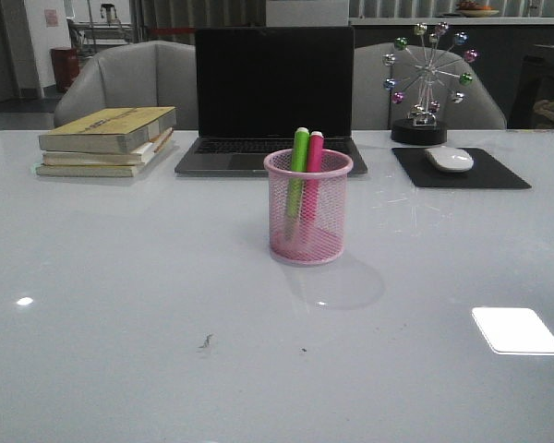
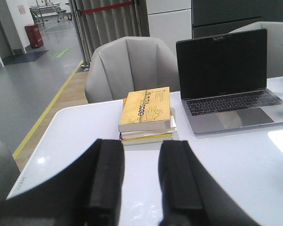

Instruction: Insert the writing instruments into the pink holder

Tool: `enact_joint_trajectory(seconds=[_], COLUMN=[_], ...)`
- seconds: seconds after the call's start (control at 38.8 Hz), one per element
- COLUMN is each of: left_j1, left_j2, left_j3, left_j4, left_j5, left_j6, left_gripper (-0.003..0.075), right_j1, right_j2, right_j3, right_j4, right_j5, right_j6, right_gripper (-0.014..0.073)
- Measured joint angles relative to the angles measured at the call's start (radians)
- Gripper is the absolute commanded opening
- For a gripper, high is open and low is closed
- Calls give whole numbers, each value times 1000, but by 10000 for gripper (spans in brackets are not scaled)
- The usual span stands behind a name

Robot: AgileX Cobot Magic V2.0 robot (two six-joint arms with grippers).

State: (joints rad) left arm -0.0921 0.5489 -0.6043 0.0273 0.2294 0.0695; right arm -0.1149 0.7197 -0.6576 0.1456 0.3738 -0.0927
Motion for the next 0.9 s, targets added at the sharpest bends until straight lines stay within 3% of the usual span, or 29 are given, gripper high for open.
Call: enact_joint_trajectory(seconds=[0.72,0.9], left_j1=[0,0], left_j2=[0,0], left_j3=[0,0], left_j4=[0,0], left_j5=[0,0], left_j6=[0,0], left_gripper=[279,279], right_j1=[0,33], right_j2=[-9,-75], right_j3=[6,42], right_j4=[52,29], right_j5=[72,-33], right_j6=[0,0], right_gripper=[57,57])
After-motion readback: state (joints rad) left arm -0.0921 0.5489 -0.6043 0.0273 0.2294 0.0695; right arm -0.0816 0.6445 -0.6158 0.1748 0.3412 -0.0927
